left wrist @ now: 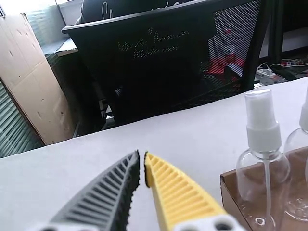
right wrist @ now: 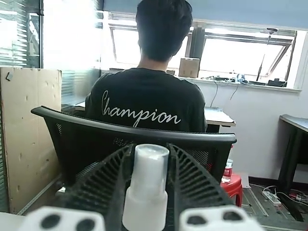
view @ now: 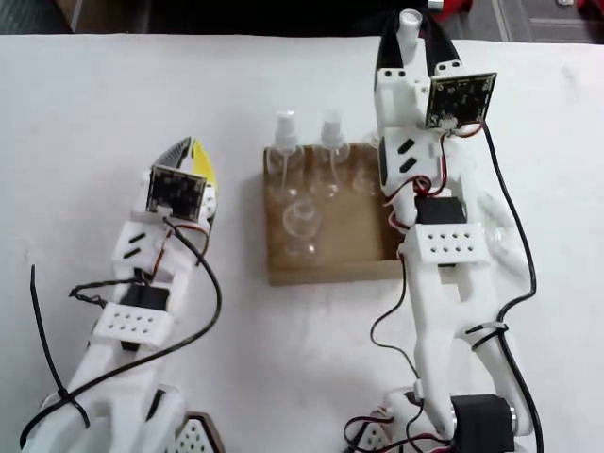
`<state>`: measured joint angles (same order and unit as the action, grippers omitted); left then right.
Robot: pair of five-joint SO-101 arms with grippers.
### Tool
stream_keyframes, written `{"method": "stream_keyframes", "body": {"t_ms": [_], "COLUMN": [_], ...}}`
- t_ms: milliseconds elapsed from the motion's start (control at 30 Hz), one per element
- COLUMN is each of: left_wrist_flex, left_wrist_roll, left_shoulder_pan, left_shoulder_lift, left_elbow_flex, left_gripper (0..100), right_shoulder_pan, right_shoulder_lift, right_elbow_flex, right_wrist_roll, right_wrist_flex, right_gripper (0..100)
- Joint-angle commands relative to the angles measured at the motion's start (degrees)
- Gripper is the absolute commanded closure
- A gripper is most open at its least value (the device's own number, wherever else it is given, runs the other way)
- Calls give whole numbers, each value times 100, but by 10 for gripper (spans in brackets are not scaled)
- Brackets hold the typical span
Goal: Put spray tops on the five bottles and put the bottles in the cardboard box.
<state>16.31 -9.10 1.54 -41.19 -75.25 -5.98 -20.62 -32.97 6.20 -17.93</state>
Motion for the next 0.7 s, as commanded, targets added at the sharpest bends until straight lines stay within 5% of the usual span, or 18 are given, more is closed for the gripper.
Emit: {"method": "stream_keyframes", "body": {"t_ms": [0,667], "left_wrist_flex": [149,149], "left_wrist_roll": [-53,-53], "left_shoulder_pan": [57,57], "left_shoulder_lift": [-13,-13], "left_elbow_flex": [79,79], "left_gripper": [976,976], "right_shoulder_pan": [-4,4], "right_shoulder_lift": [-233,338], "right_elbow_flex": [290,334], "right_wrist_roll": [70,70], "right_wrist_flex": [40,251], "right_gripper": [982,982]}}
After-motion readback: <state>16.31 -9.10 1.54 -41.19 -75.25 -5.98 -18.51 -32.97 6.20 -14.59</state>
